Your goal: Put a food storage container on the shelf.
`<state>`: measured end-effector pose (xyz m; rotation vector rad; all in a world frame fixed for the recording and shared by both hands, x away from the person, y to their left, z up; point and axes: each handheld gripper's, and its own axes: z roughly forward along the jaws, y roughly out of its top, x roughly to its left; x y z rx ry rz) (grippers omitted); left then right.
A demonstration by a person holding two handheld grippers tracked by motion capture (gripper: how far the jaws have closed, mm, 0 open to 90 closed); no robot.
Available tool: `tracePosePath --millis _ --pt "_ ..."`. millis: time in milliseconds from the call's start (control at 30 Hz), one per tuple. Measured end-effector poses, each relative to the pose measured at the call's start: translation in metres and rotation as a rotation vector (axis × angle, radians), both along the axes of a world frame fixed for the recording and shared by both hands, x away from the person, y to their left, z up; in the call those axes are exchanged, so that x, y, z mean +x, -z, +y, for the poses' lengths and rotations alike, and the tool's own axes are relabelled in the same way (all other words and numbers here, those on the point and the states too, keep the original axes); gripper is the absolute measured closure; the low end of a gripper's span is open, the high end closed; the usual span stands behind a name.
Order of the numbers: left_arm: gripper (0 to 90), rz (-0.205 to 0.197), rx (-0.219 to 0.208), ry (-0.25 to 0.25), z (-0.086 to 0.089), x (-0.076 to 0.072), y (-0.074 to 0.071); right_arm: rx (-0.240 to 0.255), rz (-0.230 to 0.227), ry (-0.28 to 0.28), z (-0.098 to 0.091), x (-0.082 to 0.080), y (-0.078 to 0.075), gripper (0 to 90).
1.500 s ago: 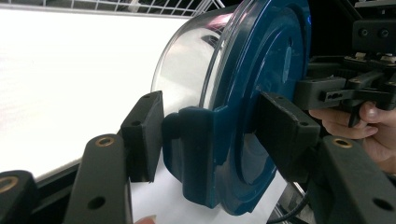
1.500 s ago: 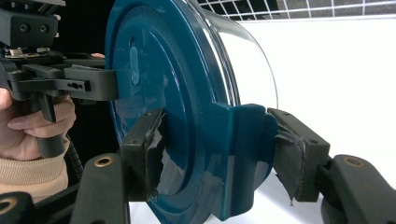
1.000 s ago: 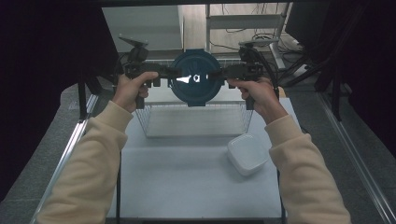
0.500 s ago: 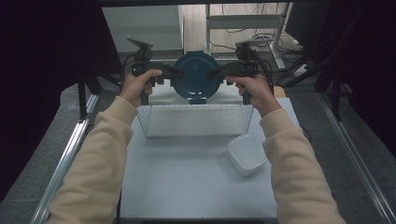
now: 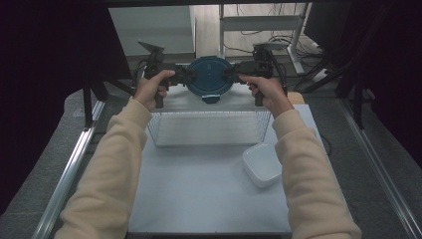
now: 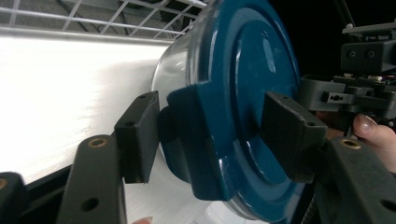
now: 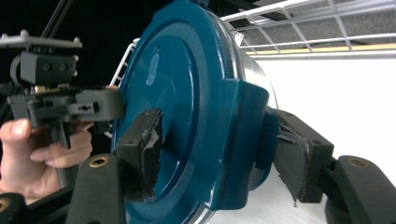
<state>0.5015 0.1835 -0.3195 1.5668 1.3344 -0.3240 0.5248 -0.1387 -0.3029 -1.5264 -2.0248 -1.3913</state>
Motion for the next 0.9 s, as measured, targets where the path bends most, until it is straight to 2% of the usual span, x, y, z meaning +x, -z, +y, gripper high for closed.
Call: tracePosePath --millis 100,133,333,433,467,500,567,633,667,733,833,867,900 --pt "37.4 0.009 -0.023 -0.001 0.0 0.004 0.005 0.013 0.021 0.017 0.0 0.005 0.006 33.9" --pt "37.5 0.011 -0.025 -0.002 0.0 0.004 0.006 0.033 0.051 0.032 -0.001 0.007 0.01 33.0" --pt "36.6 -0.011 -0.022 -0.005 -0.002 0.004 0.007 0.037 0.052 0.038 -0.002 0.008 0.013 32.0" --pt "36.3 -0.02 -0.019 -0.009 -0.002 0.004 0.007 0.008 0.029 0.036 0.001 0.006 0.011 27.6" --pt "35.9 -0.046 -0.008 -0.024 -0.003 0.002 0.006 -0.02 0.012 0.041 0.004 0.003 0.009 22.8" --pt "34.4 -0.062 0.004 -0.039 -0.003 0.001 0.005 -0.065 -0.032 0.052 0.007 0.001 0.007 17.2" --pt "29.8 -0.09 0.012 -0.062 -0.003 -0.001 0.003 -0.129 -0.095 0.068 0.011 -0.004 0.003 12.1" --pt "26.0 -0.126 0.015 -0.086 -0.002 -0.007 -0.002 -0.169 -0.153 0.084 0.014 -0.011 -0.003 8.7" --pt "25.7 -0.149 0.042 -0.091 -0.001 -0.01 -0.005 -0.183 -0.179 0.089 0.014 -0.015 -0.007 8.3" --pt "25.3 -0.195 0.092 -0.088 0.0 -0.019 -0.011 -0.179 -0.211 0.078 0.013 -0.021 -0.013 7.8" --pt "24.3 -0.244 0.131 -0.069 0.002 -0.034 -0.014 -0.225 -0.278 0.041 0.01 -0.037 -0.022 7.9" --pt "24.9 -0.273 0.155 -0.054 0.003 -0.045 -0.015 -0.231 -0.318 0.025 0.004 -0.048 -0.024 8.8" --pt "25.0 -0.273 0.155 -0.054 0.003 -0.045 -0.015 -0.231 -0.318 0.025 0.004 -0.048 -0.024 8.8"
